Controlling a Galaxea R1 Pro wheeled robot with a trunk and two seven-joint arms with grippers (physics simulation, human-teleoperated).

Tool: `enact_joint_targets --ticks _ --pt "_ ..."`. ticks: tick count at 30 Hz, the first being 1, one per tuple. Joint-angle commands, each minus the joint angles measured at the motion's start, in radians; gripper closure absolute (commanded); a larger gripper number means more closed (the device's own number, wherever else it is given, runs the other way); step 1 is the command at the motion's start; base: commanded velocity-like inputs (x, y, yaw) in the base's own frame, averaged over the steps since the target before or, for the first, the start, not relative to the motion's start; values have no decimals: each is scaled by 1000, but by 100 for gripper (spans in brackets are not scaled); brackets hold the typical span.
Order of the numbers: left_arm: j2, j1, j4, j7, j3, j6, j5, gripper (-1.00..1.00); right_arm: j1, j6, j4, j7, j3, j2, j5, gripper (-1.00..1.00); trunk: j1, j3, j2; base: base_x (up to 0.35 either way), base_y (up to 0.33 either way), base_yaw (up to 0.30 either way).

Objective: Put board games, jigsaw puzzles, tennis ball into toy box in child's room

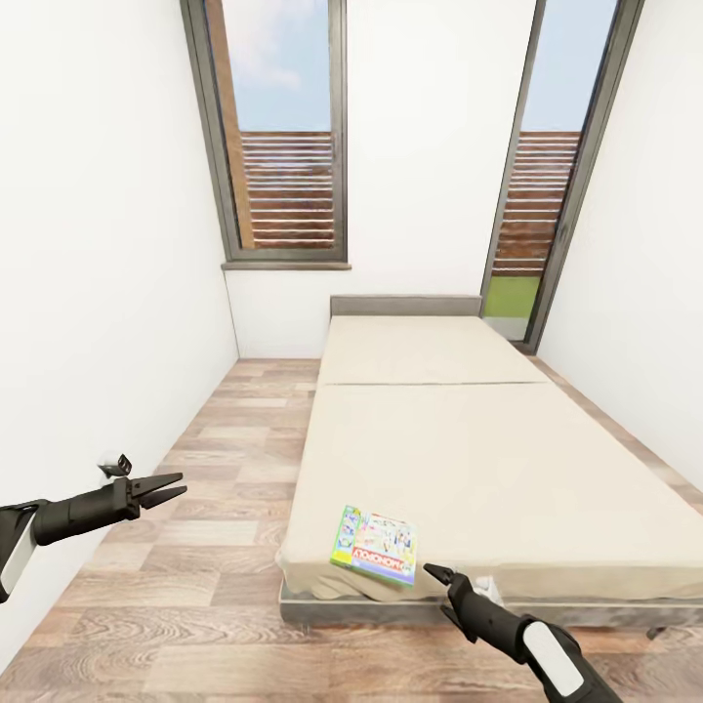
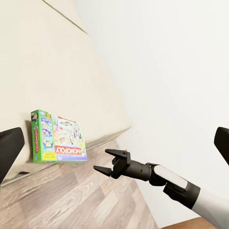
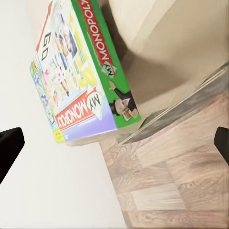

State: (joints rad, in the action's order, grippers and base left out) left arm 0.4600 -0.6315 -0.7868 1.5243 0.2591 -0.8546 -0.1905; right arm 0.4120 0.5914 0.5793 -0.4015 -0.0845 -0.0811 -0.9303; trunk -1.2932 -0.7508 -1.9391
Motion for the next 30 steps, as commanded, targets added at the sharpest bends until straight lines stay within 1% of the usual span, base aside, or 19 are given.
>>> enact_joint_targets --ticks 1,6,10,12,13,18,21,27,30 --pt "0 -1 0 4 0 -11 0 -100 1 7 -2 -2 -1 1 1 -100 -4 -4 -8 0 0 0" --pt "0 -1 0 4 0 -11 -1 -100 1 -1 -8 -20 24 6 26 -100 -23 -20 -43 0 0 0" --pt "0 -1 0 4 0 -11 -1 -100 1 -45 -11 -38 47 8 37 -100 -38 -32 -71 0 0 0" --pt "0 -1 0 4 0 -11 -1 -100 1 -69 -13 -55 62 9 39 -100 -46 -39 -85 0 0 0" --pt "0 -1 0 4 0 -11 0 -100 1 -79 -13 -74 73 9 40 -100 -50 -42 -92 0 0 0" --pt "0 -1 0 4 0 -11 0 -100 1 -94 -14 -128 94 9 42 -100 -69 -57 -127 0 0 0" --pt "0 -1 0 4 0 -11 -1 -100 1 -97 -15 -147 98 8 42 -100 -80 -67 -148 0 0 0" --pt "0 -1 0 4 0 -11 -1 -100 1 -99 -15 -157 101 5 42 -100 -103 -86 -190 0 0 0" --pt "0 -1 0 4 0 -11 -1 -100 1 -99 -15 -159 101 4 42 -100 -103 -86 -190 0 0 0"
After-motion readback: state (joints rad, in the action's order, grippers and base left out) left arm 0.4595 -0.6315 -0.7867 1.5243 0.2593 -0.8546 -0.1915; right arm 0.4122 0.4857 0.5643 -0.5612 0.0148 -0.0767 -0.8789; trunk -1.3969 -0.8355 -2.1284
